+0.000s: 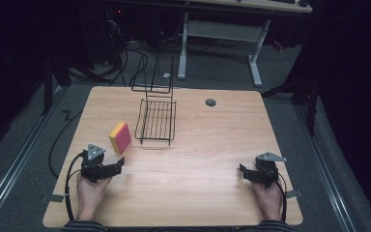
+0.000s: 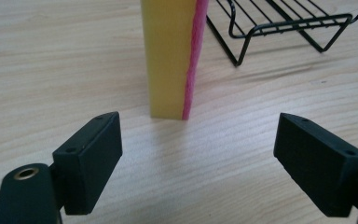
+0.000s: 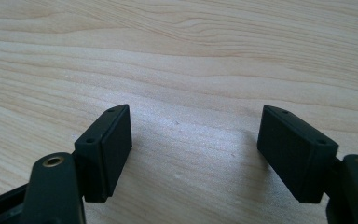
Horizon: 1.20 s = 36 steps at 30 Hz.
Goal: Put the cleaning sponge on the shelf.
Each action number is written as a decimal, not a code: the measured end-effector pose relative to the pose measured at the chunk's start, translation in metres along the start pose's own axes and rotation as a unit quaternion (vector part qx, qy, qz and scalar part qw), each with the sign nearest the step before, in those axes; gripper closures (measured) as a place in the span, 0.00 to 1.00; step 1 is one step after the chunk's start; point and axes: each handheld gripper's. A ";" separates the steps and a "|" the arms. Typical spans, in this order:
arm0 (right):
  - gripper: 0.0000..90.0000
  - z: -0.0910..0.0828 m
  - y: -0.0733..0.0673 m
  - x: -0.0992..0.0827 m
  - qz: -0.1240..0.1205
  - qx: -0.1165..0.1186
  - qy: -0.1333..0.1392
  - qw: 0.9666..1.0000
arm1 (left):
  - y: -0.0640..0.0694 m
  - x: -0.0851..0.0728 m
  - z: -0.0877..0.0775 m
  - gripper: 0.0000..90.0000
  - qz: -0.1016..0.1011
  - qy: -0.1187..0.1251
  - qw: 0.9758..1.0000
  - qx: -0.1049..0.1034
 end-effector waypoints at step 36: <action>0.29 0.000 0.000 0.000 0.000 0.000 0.000 1.000 | -0.014 0.040 0.026 0.31 -0.011 0.015 1.000 0.000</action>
Point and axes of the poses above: each handheld gripper's, and its own axes: z roughly forward along the jaws, x roughly out of its top, y roughly to its right, and after that the axes turned 4 degrees about -x, right-handed
